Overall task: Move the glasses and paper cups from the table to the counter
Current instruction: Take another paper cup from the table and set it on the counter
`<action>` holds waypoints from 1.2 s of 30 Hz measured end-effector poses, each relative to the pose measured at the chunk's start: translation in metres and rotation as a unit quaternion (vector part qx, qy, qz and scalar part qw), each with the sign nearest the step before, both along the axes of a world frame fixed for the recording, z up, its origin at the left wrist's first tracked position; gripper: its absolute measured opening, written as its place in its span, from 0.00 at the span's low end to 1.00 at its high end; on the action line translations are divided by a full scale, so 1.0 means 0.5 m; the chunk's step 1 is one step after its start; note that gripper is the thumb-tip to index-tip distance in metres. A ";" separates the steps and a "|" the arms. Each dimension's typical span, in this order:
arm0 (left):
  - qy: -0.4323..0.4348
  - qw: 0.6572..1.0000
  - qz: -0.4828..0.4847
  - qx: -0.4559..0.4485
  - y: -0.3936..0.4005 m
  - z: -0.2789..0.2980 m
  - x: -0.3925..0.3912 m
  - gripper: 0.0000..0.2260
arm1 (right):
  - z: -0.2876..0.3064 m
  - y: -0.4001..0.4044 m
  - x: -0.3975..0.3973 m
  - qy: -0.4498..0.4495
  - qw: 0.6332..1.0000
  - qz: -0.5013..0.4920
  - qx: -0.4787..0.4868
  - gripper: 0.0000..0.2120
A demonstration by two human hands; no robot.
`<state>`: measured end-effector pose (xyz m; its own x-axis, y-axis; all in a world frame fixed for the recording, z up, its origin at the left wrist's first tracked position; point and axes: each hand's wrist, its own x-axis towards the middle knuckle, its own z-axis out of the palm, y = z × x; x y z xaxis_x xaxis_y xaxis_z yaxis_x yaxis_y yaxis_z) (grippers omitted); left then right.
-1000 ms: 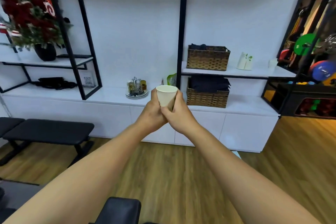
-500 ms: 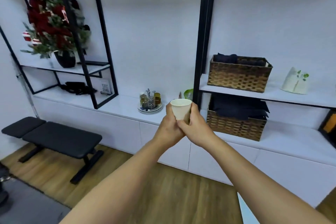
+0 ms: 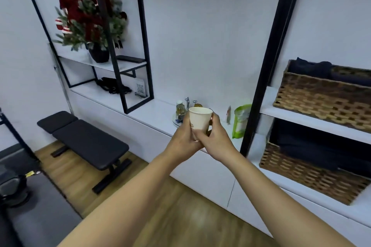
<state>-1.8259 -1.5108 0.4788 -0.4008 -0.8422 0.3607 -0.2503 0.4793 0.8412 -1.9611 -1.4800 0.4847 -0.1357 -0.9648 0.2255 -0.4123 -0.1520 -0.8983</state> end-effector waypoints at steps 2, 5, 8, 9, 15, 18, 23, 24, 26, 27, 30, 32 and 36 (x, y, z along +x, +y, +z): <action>0.003 1.000 0.002 -0.006 -0.089 -0.009 -0.003 0.37 | -0.013 -0.098 0.003 0.002 1.000 -0.007 -0.012 0.32; 0.006 1.000 0.020 0.005 -0.235 -0.026 -0.006 0.40 | -0.026 -0.250 0.003 -0.034 0.999 -0.024 -0.015 0.25; -0.020 0.998 0.051 -0.013 -0.363 -0.039 0.002 0.40 | -0.034 -0.373 0.008 -0.049 0.998 -0.036 0.005 0.20; -0.034 0.998 0.053 -0.024 -0.408 -0.040 0.005 0.39 | -0.035 -0.410 0.011 -0.051 0.998 -0.040 0.006 0.17; -0.098 0.993 0.061 -0.018 -0.637 -0.061 -0.004 0.38 | -0.044 -0.602 -0.026 -0.033 0.996 -0.078 0.036 0.17; -0.125 0.990 0.057 -0.035 -0.744 -0.078 -0.019 0.35 | -0.055 -0.706 -0.062 0.012 0.993 -0.108 0.038 0.15; -0.119 0.991 0.066 -0.022 -0.916 -0.092 -0.061 0.27 | -0.086 -0.886 -0.117 0.032 0.993 -0.108 0.035 0.09; -0.116 0.991 0.070 -0.016 -0.947 -0.091 -0.069 0.25 | -0.090 -0.917 -0.126 0.017 0.994 -0.104 0.041 0.07; -0.114 0.991 0.073 -0.011 -1.020 -0.088 -0.092 0.23 | -0.092 -0.990 -0.149 -0.001 0.994 -0.098 0.049 0.05; -0.112 0.991 0.072 -0.009 -1.055 -0.084 -0.104 0.22 | -0.092 -1.026 -0.161 -0.010 0.994 -0.092 0.052 0.05; -0.104 0.992 0.077 -0.010 -1.150 -0.074 -0.136 0.21 | -0.078 -1.116 -0.191 -0.025 0.996 -0.068 0.060 0.05; -0.094 0.992 0.082 -0.015 -1.213 -0.071 -0.157 0.21 | -0.071 -1.178 -0.210 -0.017 0.997 -0.046 0.066 0.06; -0.096 0.992 0.086 0.006 -1.302 -0.095 -0.181 0.24 | -0.081 -1.279 -0.225 -0.023 0.995 -0.028 0.091 0.05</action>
